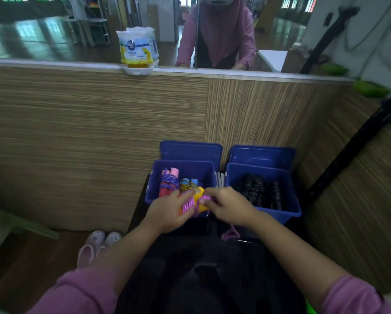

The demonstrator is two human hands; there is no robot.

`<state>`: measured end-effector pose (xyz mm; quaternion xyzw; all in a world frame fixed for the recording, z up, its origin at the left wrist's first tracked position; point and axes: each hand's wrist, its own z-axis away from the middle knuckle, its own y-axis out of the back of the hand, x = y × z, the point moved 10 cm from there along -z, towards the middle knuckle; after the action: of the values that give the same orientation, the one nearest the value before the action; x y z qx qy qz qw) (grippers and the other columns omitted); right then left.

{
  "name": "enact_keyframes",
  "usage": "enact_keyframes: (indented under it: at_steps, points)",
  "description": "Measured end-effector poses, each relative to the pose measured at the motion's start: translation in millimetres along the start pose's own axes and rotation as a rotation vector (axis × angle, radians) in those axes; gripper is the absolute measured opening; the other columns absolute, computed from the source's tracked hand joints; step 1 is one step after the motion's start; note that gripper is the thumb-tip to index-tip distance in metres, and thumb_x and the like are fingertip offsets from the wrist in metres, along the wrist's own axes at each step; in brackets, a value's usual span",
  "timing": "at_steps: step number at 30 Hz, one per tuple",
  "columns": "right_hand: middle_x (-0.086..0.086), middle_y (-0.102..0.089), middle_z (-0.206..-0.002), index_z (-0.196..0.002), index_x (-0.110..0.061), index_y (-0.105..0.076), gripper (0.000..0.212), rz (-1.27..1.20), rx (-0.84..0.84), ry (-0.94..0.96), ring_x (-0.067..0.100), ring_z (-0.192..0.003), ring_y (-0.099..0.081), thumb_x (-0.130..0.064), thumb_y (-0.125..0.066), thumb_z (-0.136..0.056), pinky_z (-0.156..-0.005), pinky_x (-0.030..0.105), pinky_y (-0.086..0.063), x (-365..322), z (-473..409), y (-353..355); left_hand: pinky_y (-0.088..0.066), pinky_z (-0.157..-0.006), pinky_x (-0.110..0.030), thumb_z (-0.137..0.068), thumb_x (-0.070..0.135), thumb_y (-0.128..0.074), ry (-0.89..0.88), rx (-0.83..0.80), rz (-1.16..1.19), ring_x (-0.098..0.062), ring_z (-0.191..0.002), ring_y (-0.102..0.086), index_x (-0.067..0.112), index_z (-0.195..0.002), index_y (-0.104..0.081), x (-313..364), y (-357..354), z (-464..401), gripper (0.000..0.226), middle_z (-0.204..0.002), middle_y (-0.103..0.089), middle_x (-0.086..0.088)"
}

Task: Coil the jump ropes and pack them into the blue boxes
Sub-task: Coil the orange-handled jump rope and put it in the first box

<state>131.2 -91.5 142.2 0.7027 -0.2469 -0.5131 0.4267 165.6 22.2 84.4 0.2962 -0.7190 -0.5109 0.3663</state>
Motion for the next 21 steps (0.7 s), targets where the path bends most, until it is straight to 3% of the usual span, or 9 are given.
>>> enact_keyframes:
  at_steps: [3, 5, 8, 10, 12, 14, 17, 21]
  points:
    - [-0.005, -0.059, -0.068, -0.081, -0.024, -0.06, 0.012, -0.108, -0.06, -0.07, 0.012, -0.067, -0.057, -0.029, -0.059, -0.092, -0.068, 0.036, -0.049, 29.0, -3.7, 4.4, -0.05, -0.058, -0.031, -0.092, 0.068, -0.02, -0.264, 0.029, 0.035, -0.025, -0.075, -0.065, 0.031, -0.137, -0.041, 33.0, -5.7, 13.9, 0.063, -0.095, -0.061, -0.004]
    - [-0.008, -0.058, -0.066, -0.076, -0.029, -0.058, 0.015, -0.217, -0.12, -0.106, 0.002, -0.064, -0.054, -0.028, -0.063, -0.091, -0.067, 0.03, -0.048, 45.4, -2.1, -1.1, -0.052, -0.066, -0.032, -0.092, 0.067, -0.029, -0.327, -0.013, 0.091, -0.022, -0.084, -0.064, 0.029, -0.14, -0.036, 43.8, -5.0, 18.0, 0.062, -0.102, -0.061, -0.003]
    - [-0.011, -0.061, -0.068, -0.078, -0.027, -0.064, 0.01, -0.408, -0.135, -0.109, -0.004, -0.066, -0.054, -0.024, -0.068, -0.087, -0.066, 0.02, -0.046, 54.1, 0.6, -5.3, -0.048, -0.083, -0.032, -0.086, 0.067, -0.041, -0.304, -0.047, 0.211, -0.022, -0.101, -0.062, 0.021, -0.147, -0.027, 51.5, 8.6, 16.5, 0.077, -0.122, -0.061, -0.005]
    - [-0.007, -0.064, -0.073, -0.081, -0.017, -0.068, 0.004, -0.567, -0.084, -0.117, 0.001, -0.07, -0.057, -0.019, -0.067, -0.085, -0.067, 0.02, -0.047, 58.6, 0.1, -0.9, -0.047, -0.084, -0.031, -0.083, 0.069, -0.048, -0.317, -0.069, 0.291, -0.018, -0.099, -0.06, 0.032, -0.149, -0.017, 59.3, 15.2, 16.5, 0.082, -0.121, -0.06, -0.003]
    - [0.007, -0.064, -0.079, -0.084, -0.009, -0.068, 0.004, -0.7, -0.032, -0.154, 0.011, -0.073, -0.057, -0.011, -0.065, -0.085, -0.068, 0.023, -0.047, 72.7, -0.6, -1.4, -0.048, -0.075, -0.029, -0.08, 0.07, -0.052, -0.323, -0.036, 0.35, -0.012, -0.087, -0.057, 0.048, -0.146, -0.015, 63.6, 23.0, 15.6, 0.078, -0.109, -0.055, 0.001]
    - [0.013, -0.058, -0.076, -0.079, -0.008, -0.066, 0.009, -0.732, 0.008, -0.227, 0.016, -0.068, -0.052, -0.005, -0.061, -0.087, -0.064, 0.031, -0.043, 87.6, 2.3, -12.1, -0.049, -0.07, -0.027, -0.079, 0.07, -0.053, -0.242, 0.054, 0.418, -0.008, -0.08, -0.054, 0.056, -0.142, -0.02, 55.9, 33.0, 9.7, 0.073, -0.105, -0.05, 0.006]
    - [-0.001, -0.044, -0.061, -0.078, -0.011, -0.062, 0.024, -0.594, 0.023, -0.302, 0.003, -0.052, -0.039, -0.024, -0.054, -0.096, -0.053, 0.026, -0.033, 95.4, 10.2, -34.2, -0.051, -0.075, -0.029, -0.078, 0.07, -0.054, -0.018, 0.238, 0.543, -0.006, -0.088, -0.057, 0.055, -0.138, -0.03, 27.2, 51.5, -2.5, 0.066, -0.113, -0.053, 0.01]
    - [0.002, -0.055, -0.07, -0.091, -0.015, -0.061, 0.021, -0.189, -0.094, -0.23, 0.018, -0.066, -0.053, -0.031, -0.049, -0.098, -0.066, 0.036, -0.044, 62.0, 18.1, -56.5, -0.051, -0.081, -0.039, -0.078, 0.071, -0.051, 0.349, 0.456, 0.534, -0.017, -0.095, -0.06, 0.052, -0.133, -0.037, -32.9, 59.7, -10.3, 0.06, -0.113, -0.058, 0.005]
